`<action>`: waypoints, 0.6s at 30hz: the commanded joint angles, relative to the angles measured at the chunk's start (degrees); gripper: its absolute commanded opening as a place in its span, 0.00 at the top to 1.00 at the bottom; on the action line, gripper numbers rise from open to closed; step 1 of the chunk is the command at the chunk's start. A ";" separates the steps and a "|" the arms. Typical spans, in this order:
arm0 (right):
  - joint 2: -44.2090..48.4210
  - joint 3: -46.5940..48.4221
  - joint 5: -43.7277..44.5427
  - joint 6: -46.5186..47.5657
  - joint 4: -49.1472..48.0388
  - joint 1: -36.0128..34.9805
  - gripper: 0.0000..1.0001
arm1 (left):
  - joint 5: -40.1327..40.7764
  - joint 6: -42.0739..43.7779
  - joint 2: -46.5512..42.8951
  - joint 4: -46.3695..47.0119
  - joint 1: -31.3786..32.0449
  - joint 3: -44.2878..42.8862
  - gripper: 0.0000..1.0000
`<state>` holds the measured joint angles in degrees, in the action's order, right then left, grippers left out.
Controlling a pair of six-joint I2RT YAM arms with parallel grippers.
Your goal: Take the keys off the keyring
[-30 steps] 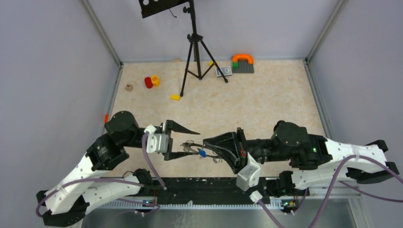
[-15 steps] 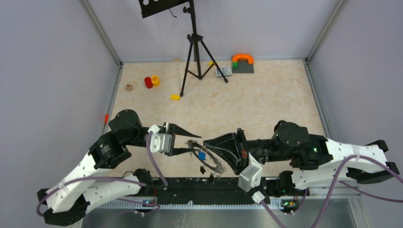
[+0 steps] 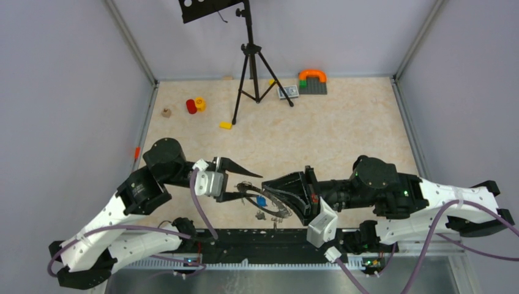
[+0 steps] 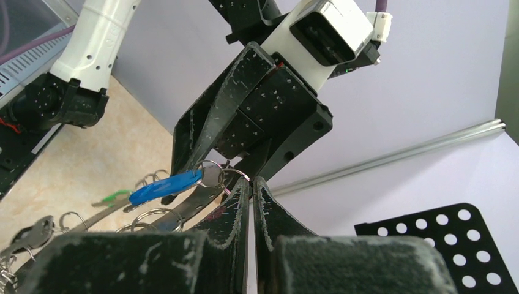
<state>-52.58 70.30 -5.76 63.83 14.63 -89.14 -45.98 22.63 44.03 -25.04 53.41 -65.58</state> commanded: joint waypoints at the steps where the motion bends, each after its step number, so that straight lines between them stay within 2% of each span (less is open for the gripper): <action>1: 0.53 2.35 -0.83 -0.54 -2.36 -0.67 1.00 | -2.46 -0.01 0.43 2.01 0.07 -2.75 0.53; 18: 0.24 0.45 -0.75 -1.18 -3.27 -0.65 1.00 | -6.41 -2.91 1.18 5.33 0.12 -3.32 0.53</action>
<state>-52.62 70.17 -5.74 63.31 14.68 -89.14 -50.02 21.67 44.91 -23.18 53.41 -67.09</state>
